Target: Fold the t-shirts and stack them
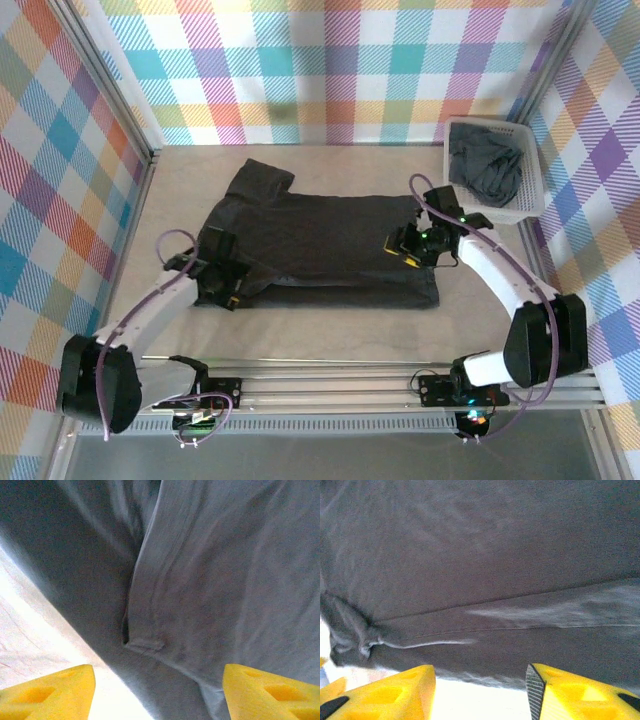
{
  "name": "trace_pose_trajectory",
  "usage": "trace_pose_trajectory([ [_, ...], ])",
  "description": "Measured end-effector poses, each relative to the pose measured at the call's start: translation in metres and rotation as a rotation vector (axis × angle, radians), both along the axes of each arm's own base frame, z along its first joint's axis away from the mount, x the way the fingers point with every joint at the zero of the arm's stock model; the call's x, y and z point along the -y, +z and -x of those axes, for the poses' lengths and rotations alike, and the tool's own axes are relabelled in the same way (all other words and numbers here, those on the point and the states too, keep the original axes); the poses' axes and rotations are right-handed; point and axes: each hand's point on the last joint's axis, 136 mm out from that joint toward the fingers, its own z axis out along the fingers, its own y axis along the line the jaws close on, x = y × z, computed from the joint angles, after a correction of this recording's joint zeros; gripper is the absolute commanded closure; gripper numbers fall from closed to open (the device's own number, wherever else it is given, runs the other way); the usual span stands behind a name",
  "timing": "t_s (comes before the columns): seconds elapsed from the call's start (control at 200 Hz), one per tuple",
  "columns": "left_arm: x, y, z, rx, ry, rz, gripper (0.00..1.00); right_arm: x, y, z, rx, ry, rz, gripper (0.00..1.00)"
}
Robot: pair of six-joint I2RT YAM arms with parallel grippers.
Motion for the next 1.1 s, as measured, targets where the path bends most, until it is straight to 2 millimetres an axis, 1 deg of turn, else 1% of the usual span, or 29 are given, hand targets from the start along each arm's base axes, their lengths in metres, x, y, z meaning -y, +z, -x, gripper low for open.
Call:
trace_pose_trajectory([
  [0.055, 0.009, -0.015, 0.006, -0.035, 0.026, 0.025, 0.32, -0.006, -0.002, 0.000, -0.007, 0.019, -0.015, 0.51],
  [0.145, 0.012, -0.027, 0.005, -0.056, 0.077, 0.041, 0.36, -0.010, -0.001, -0.001, 0.000, 0.036, -0.037, 0.52],
  [0.245, 0.013, -0.028, -0.007, -0.028, 0.125, 0.054, 0.42, -0.014, 0.002, -0.003, 0.013, 0.049, -0.058, 0.53],
  [0.35, 0.014, -0.030, -0.016, -0.008, 0.167, 0.062, 0.51, -0.016, 0.000, -0.001, 0.011, 0.056, -0.071, 0.54],
  [0.465, 0.013, -0.033, -0.020, -0.005, 0.191, 0.059, 0.60, -0.016, -0.002, 0.002, 0.004, 0.061, -0.076, 0.54],
  [0.53, 0.013, -0.032, -0.022, -0.004, 0.195, 0.055, 0.67, -0.017, -0.001, 0.002, 0.006, 0.062, -0.077, 0.54],
  [0.6, 0.013, -0.032, -0.024, -0.004, 0.199, 0.055, 0.78, -0.017, -0.001, 0.002, 0.007, 0.062, -0.077, 0.56],
  [0.735, 0.013, -0.028, -0.030, 0.000, 0.194, 0.043, 0.92, -0.017, -0.001, 0.002, 0.007, 0.062, -0.077, 0.57],
  [0.79, 0.013, -0.024, -0.032, 0.003, 0.188, 0.036, 1.00, -0.017, -0.001, 0.002, 0.007, 0.062, -0.077, 0.57],
  [0.99, 0.020, -0.012, -0.050, 0.005, 0.114, 0.005, 1.00, -0.017, -0.002, 0.002, 0.005, 0.062, -0.077, 0.59],
  [1.1, 0.027, -0.009, -0.061, -0.004, 0.038, -0.030, 1.00, -0.017, -0.002, 0.001, 0.005, 0.062, -0.077, 0.59],
])
